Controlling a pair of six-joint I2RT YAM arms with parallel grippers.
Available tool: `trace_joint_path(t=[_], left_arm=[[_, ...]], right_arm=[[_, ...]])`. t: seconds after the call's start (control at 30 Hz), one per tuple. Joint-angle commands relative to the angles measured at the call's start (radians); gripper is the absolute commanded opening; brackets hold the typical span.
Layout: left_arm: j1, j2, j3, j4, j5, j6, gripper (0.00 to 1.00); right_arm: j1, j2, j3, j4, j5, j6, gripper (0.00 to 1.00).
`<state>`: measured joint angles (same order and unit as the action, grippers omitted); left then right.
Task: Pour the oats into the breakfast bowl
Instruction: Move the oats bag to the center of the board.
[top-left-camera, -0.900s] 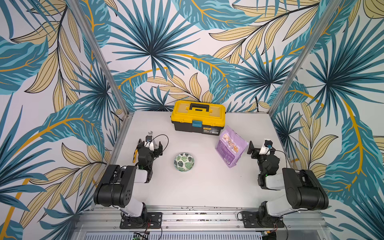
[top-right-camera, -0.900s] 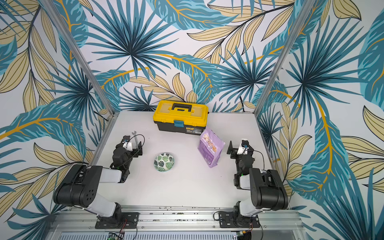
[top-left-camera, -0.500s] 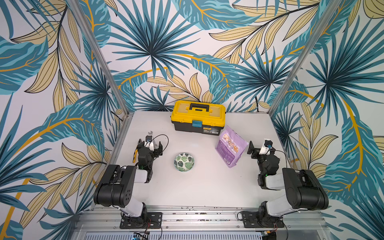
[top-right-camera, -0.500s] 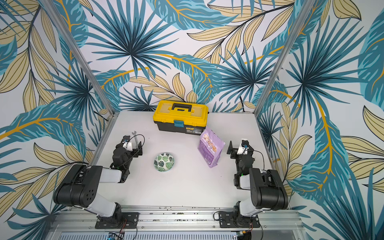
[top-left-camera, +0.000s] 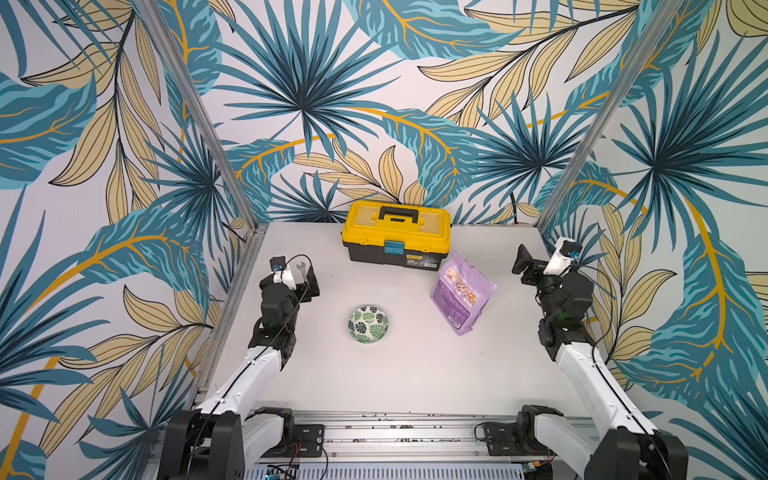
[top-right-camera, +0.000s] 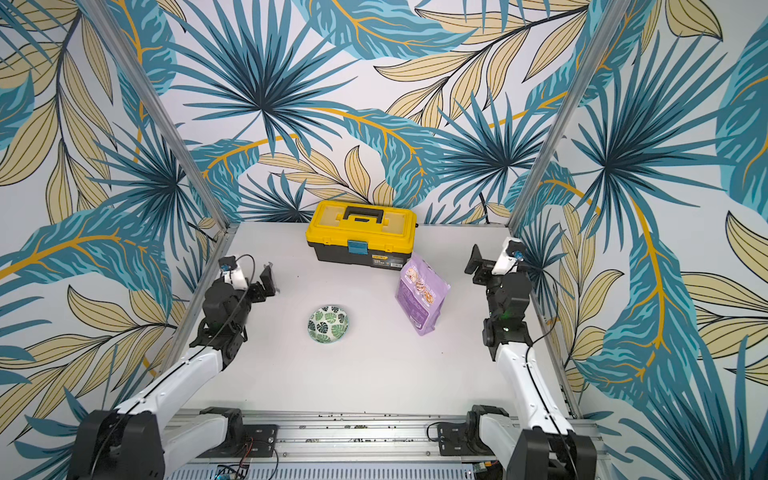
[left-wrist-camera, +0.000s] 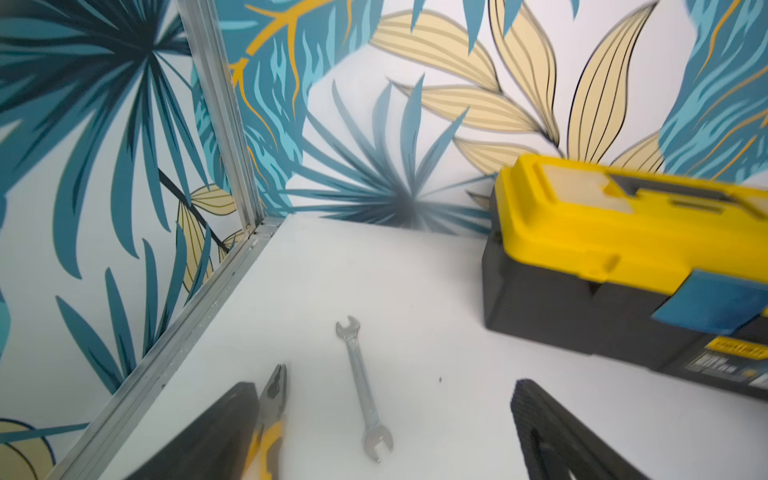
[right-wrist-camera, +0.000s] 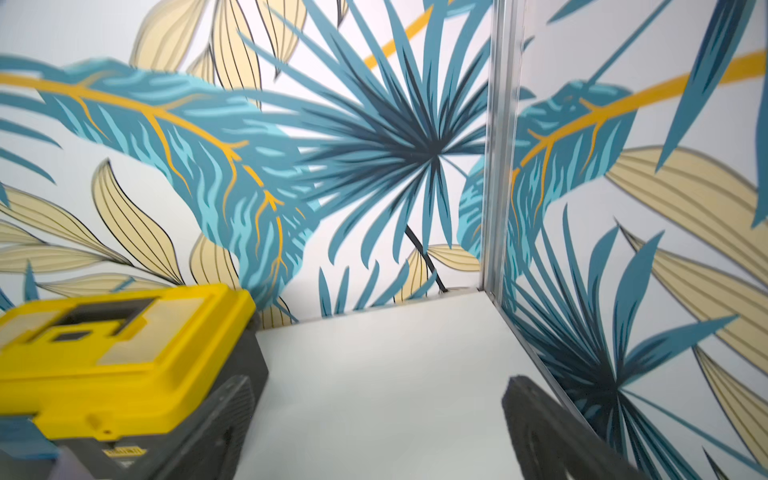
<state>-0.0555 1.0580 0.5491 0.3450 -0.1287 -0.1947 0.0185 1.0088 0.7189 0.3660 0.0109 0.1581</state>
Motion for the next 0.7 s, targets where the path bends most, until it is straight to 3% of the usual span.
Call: trace_joint_path(t=[0.0, 0.17, 0.43, 0.67], left_arm=[[-0.014, -0.063, 0.075, -0.407, 0.114, -0.264, 1.00], [-0.117, -0.113, 0.105, -0.550, 0.232, -0.426, 1.00], [-0.257, -0.100, 0.103, -0.611, 0.323, -0.514, 1.00], [-0.277, -0.074, 0.084, -0.588, 0.319, -0.527, 1.00]], right_arm=[[0.004, -0.006, 0.167, -0.517, -0.147, 0.085, 0.99], [0.045, 0.086, 0.419, -0.870, -0.337, 0.031, 0.99], [0.149, 0.199, 0.527, -1.150, -0.256, -0.076, 0.98], [0.228, 0.331, 0.573, -1.184, -0.221, -0.110, 0.77]])
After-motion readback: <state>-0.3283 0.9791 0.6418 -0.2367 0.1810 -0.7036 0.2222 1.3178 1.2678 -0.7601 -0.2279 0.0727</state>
